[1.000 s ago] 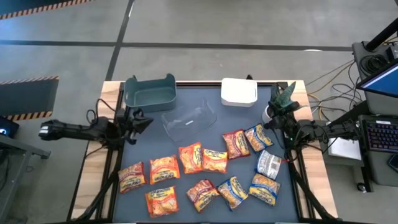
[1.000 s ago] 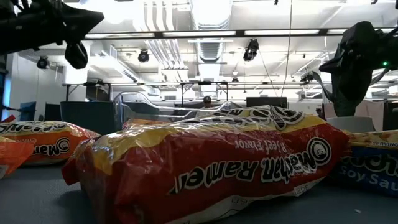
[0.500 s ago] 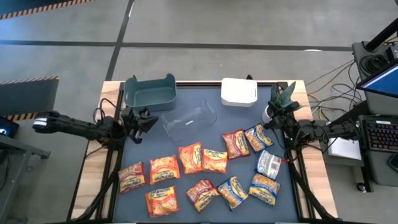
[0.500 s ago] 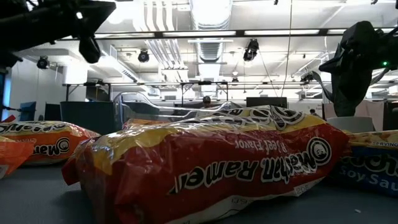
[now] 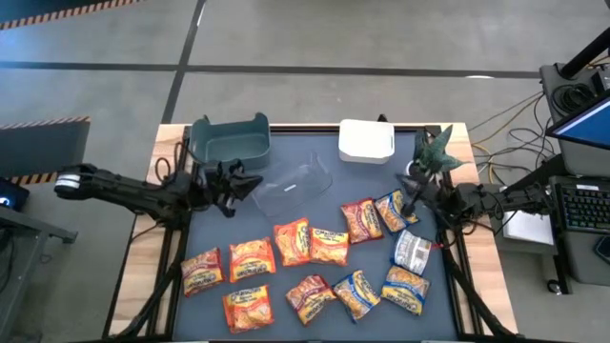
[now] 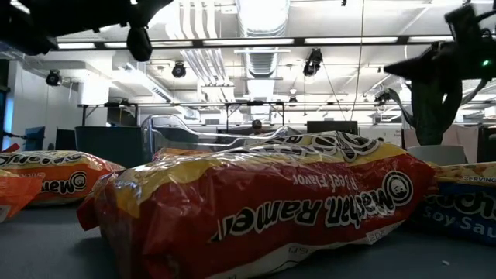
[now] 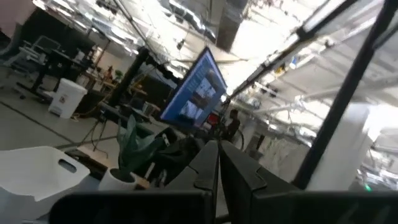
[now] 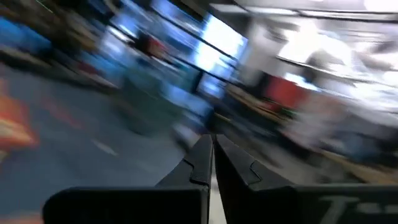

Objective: Sort Maruchan noodles
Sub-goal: Put the orange noodle pack into the blue bin

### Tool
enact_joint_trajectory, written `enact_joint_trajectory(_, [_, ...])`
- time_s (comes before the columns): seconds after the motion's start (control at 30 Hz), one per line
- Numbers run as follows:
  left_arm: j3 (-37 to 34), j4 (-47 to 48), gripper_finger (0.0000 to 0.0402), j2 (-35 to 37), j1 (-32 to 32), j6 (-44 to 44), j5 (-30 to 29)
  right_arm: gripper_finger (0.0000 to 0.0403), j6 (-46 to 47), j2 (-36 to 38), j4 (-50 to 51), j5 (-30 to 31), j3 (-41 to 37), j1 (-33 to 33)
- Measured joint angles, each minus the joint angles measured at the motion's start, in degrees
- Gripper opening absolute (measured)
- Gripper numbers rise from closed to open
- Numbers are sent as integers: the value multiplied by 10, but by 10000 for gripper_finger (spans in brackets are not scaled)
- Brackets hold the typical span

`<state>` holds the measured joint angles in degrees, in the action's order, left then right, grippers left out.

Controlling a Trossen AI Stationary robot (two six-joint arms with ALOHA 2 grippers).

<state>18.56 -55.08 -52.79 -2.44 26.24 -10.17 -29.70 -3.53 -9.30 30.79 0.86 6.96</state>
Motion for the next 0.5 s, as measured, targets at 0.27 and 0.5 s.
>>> enact_joint_trajectory(0.27, [71,44,0,-4,0,4,102,9,58,0,0,-100,0,0])
enact_joint_trajectory(0.5, [179,253,0,2,0,3,129,9,42,0,-33,-99,0,0])
